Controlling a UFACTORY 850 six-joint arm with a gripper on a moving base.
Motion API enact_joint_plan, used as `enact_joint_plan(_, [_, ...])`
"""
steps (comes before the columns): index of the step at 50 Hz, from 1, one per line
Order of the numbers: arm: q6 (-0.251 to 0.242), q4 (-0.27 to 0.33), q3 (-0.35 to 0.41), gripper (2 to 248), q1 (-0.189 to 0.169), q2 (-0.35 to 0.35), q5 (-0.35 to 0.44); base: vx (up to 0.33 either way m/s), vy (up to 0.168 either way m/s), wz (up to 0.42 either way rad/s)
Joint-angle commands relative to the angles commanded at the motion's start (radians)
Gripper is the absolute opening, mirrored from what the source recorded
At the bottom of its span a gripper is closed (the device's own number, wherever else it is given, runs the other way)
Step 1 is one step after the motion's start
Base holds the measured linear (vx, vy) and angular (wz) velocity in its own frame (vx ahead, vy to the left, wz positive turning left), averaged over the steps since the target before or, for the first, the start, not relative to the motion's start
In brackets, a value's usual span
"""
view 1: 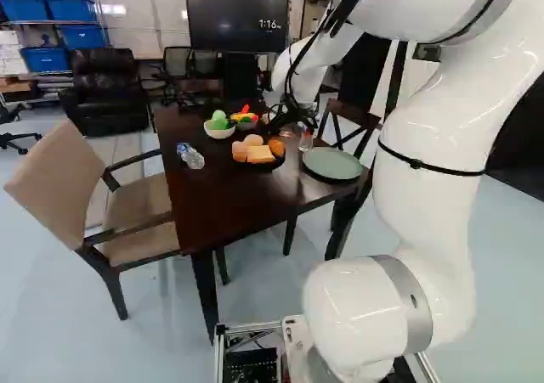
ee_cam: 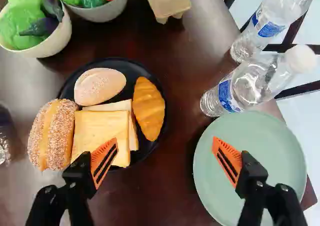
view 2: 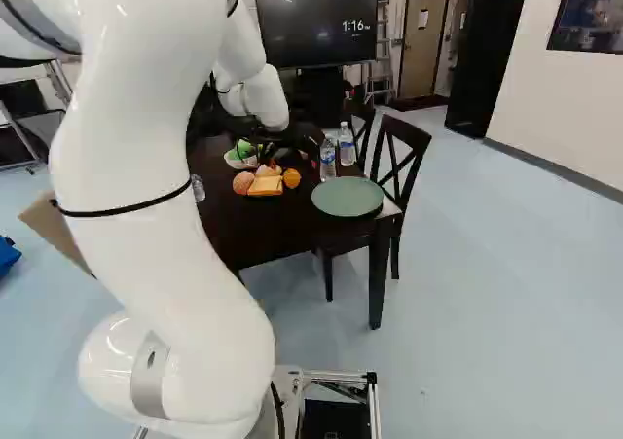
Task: Move the croissant to the empty plate
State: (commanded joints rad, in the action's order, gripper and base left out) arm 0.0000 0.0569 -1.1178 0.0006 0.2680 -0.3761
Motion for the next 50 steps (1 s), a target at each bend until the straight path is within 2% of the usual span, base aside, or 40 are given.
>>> enact_joint_plan(15, [0.0,0.0,-0.081,247,0.005,0.066,-0.095,0.0,0.0,0.0])
enact_joint_plan(37, [0.0,0.0,-0.2,247,0.014,0.159,-0.096,0.0,0.0,0.0])
enact_joint_plan(50, [0.0,0.0,-0.203,247,0.014,0.162,-0.096,0.0,0.0,0.0])
